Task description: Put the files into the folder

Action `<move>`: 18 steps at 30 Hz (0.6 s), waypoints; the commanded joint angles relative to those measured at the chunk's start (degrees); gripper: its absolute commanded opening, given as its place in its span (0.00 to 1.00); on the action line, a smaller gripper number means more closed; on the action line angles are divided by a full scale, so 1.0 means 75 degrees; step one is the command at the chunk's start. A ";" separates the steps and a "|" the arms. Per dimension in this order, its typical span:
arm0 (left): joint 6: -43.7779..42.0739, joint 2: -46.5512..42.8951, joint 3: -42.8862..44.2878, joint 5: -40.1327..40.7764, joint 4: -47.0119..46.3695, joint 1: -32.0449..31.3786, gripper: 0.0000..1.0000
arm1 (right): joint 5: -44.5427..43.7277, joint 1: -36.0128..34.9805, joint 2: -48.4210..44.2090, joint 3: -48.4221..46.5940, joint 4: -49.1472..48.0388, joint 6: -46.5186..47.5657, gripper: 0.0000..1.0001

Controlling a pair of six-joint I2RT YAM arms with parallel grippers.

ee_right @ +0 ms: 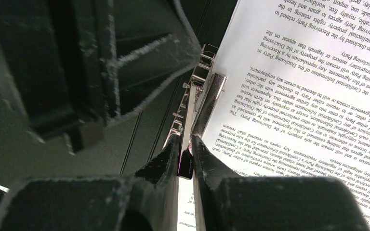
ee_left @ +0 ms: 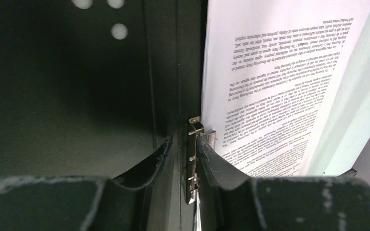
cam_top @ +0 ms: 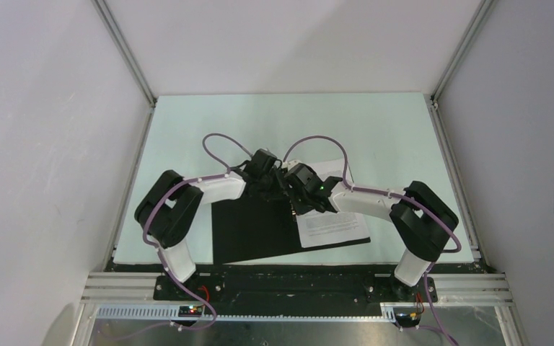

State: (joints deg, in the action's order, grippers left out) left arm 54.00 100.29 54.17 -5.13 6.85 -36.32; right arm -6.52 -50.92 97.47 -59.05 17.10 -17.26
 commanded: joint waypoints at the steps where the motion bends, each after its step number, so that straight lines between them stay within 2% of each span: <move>1: -0.0077 0.0187 0.0475 0.0079 -0.0103 -0.0230 0.28 | 0.0025 -0.0004 -0.0207 0.0134 0.0089 0.0077 0.01; 12: -0.0200 0.0490 0.0639 0.0011 -0.0082 -0.0343 0.25 | 0.0109 -0.0056 -0.0059 -0.0378 0.0314 -0.0350 0.05; 18: -0.0223 0.0437 0.0495 -0.0043 -0.0081 -0.0344 0.22 | 0.0103 -0.0097 0.0120 -0.0804 0.0542 -0.0661 0.13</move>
State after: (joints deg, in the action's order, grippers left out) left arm 53.52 103.20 57.54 -5.80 6.79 -38.41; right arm -6.24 -50.89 97.80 -61.08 20.18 -19.90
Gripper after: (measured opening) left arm 0.237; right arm 0.161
